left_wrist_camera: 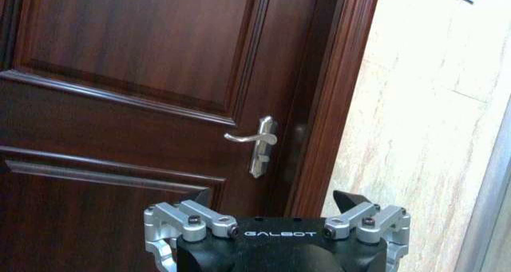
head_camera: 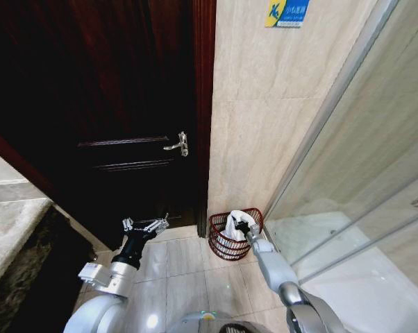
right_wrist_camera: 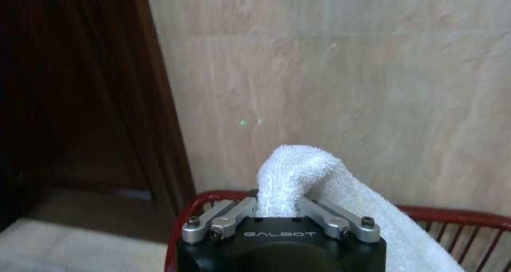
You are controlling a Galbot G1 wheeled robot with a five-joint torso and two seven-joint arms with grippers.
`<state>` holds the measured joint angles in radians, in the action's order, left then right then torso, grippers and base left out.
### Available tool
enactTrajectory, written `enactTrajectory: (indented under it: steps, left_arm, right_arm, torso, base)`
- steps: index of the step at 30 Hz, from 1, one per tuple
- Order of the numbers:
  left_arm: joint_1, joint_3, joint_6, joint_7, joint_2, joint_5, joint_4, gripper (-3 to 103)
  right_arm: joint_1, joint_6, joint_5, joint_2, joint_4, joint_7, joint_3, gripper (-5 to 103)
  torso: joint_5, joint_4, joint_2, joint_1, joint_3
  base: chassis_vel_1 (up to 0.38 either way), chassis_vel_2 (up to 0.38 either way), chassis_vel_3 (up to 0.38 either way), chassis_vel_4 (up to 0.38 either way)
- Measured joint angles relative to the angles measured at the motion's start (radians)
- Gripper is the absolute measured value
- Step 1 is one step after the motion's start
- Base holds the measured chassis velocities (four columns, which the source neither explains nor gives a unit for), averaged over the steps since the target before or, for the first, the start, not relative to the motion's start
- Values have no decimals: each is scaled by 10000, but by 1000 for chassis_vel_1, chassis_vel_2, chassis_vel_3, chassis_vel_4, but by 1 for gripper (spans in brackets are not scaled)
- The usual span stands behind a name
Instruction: Discard the used towel into the hamper.
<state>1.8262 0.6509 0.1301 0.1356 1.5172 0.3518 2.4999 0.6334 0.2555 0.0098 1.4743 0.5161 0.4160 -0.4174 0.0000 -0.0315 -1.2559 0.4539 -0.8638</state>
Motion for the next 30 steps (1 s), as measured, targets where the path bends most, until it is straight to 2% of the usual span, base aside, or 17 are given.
enactTrajectory:
  steps: [7, 9, 14, 23, 29, 30]
  left_arm:
    - [0, 0, 0, 0, 0, 0, 0, 100]
    - [0, 0, 0, 0, 0, 0, 0, 100]
    - [0, 0, 0, 0, 0, 0, 0, 100]
    - [0, 0, 0, 0, 0, 0, 0, 100]
    - [0, 0, 0, 0, 0, 0, 0, 100]
    - [0, 0, 1, 0, 0, 0, 0, 100]
  right_arm:
    - [-234, -532, -969, 102, -384, 436, -341, 8]
    - [-292, -627, -1616, 173, -584, 451, -660, 8]
    - [-321, -677, -1938, 186, -732, 393, -768, 8]
    - [-668, -317, -2289, 265, -1062, -947, -1125, 8]
    - [-877, -409, -2299, 238, -1282, -1111, -1096, 5]
    - [-882, -383, -2302, 237, -1298, -1074, -1111, 9]
  torso:
    - [0, 1, 0, 0, 0]
    - [0, 1, 0, -1, 0]
    - [0, 1, 1, -1, 1]
    - [0, 0, 1, -1, 1]
    - [-1, 1, 1, -1, 1]
    - [0, 1, 1, -1, 1]
  base:
    - [0, 0, 0, 0]
    - [0, 0, 0, 0]
    - [0, 0, 0, 0]
    - [0, 0, 0, 0]
    - [0, 0, 0, 0]
    - [0, 0, 0, 0]
